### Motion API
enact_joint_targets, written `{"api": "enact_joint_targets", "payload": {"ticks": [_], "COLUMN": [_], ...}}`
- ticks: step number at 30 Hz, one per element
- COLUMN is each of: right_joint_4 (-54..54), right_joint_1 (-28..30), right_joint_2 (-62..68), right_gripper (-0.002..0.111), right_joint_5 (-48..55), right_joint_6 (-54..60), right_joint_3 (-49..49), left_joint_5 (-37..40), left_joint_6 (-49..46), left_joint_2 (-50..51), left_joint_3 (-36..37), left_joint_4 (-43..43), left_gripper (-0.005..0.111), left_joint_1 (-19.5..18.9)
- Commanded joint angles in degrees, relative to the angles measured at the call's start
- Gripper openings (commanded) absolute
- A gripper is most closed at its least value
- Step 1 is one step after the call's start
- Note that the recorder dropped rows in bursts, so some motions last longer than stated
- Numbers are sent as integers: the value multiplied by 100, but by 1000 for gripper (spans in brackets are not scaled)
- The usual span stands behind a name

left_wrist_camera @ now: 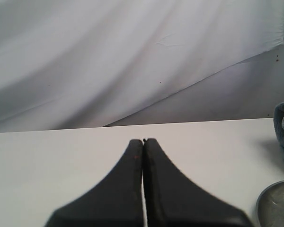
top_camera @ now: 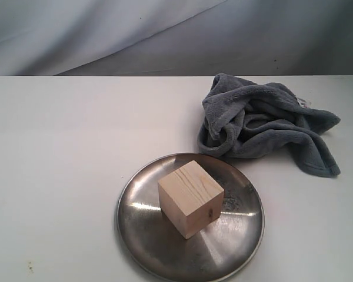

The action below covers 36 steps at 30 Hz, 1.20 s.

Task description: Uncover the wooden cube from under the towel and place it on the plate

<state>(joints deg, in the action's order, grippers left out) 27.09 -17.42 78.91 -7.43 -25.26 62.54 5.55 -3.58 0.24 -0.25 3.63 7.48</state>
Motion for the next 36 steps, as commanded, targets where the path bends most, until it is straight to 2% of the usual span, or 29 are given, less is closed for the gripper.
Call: {"api": "enact_joint_targets", "payload": {"ticks": [1, 5, 7, 16, 23, 29, 36], "right_joint_4": [-503, -1567, -1948, -2755, -2971, -3012, -3012], "right_joint_1": [630, 1035, 1118, 1160, 1109, 1047, 1047], "right_joint_2": [-316, -703, -884, -1858, -3113, -4457, -5543], "right_gripper": [0, 0, 0, 0, 0, 0, 0], "right_joint_5": [-980, -1851, -1831, -1366, -477, -147, 1243], "right_joint_6": [133, 1797, 2526, 4037, 4184, 4188, 4188], "right_joint_3": [-621, -1219, -1376, -2061, -2668, -3371, -3687], "left_joint_5": [-62, -62, -62, -62, -62, -62, -62], "left_joint_6": [15, 15, 15, 15, 15, 15, 15], "left_joint_2": [-24, -24, -24, -24, -24, -24, -24], "left_joint_3": [25, 25, 25, 25, 25, 25, 25], "left_joint_4": [14, 14, 14, 14, 14, 14, 14], "left_gripper": [0, 0, 0, 0, 0, 0, 0], "left_joint_1": [-12, -12, -12, -12, -12, -12, -12]}}
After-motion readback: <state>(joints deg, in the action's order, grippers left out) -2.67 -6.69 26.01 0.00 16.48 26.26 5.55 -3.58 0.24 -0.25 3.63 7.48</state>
